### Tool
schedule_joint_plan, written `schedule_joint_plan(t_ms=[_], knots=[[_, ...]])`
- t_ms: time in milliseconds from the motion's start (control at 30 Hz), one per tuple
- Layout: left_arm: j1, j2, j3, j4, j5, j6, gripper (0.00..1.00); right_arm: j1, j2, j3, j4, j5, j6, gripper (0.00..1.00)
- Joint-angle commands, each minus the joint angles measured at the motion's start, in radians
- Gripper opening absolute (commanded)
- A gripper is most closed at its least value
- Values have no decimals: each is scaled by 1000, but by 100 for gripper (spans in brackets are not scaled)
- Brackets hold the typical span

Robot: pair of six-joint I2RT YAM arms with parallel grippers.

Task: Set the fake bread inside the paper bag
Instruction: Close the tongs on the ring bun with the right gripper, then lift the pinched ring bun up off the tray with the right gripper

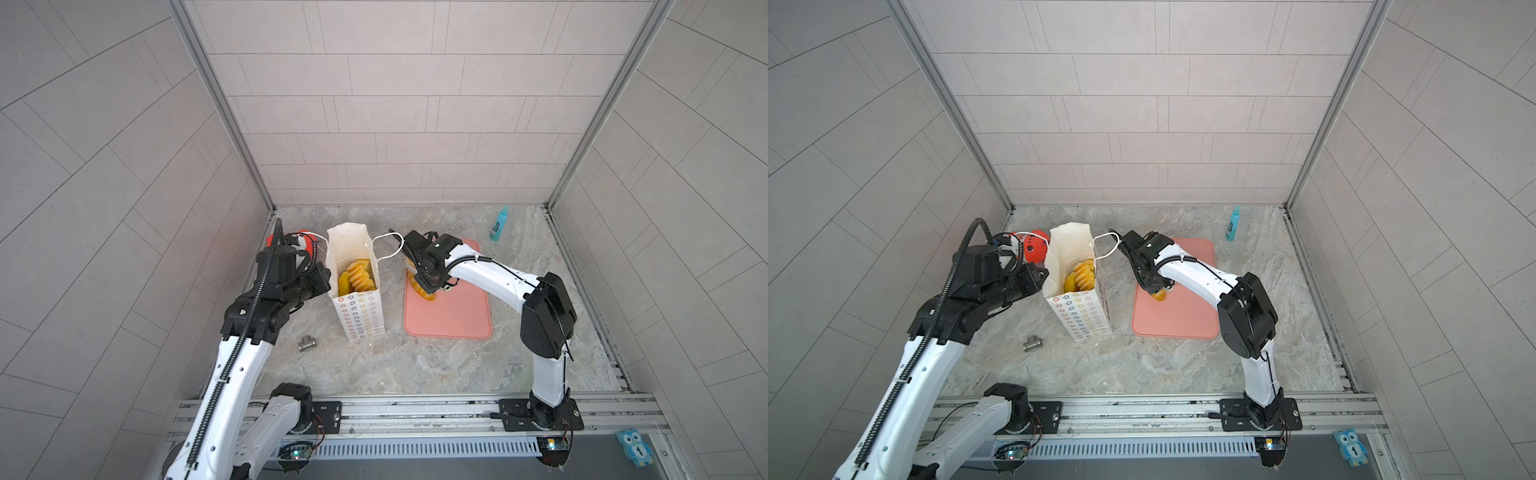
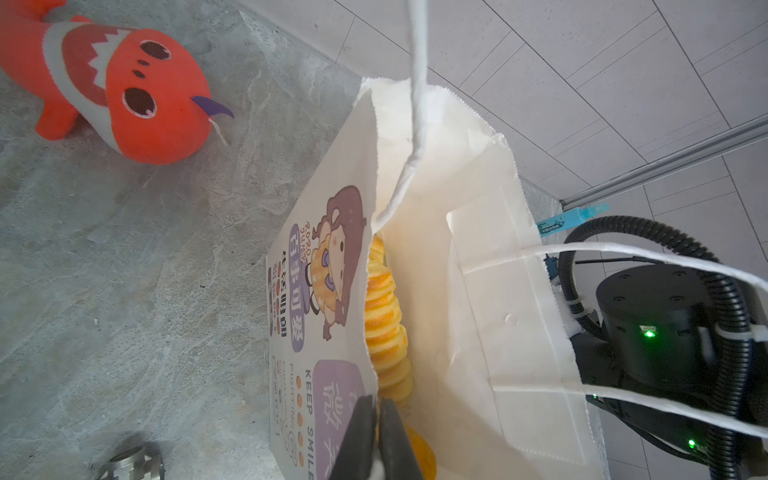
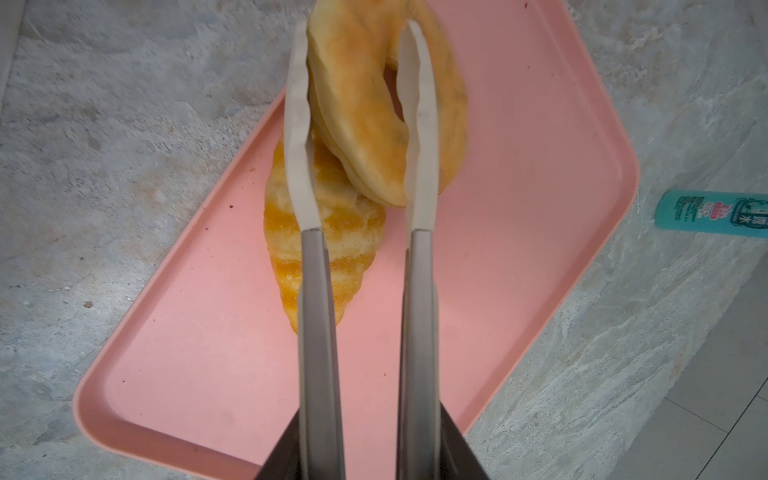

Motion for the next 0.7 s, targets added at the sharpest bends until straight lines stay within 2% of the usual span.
schedule_joint_plan(t_ms=[0,200,667], knots=[[0,-11,-15,0,-5,9,9,6,-16,24,3,31,-1,36],[0,-8,-13,1,-5,8,9,4,-43,21,6,50,5,30],[0,-6,-2,-6,-9,11,9,-36,-184,-25,10,72,27,28]])
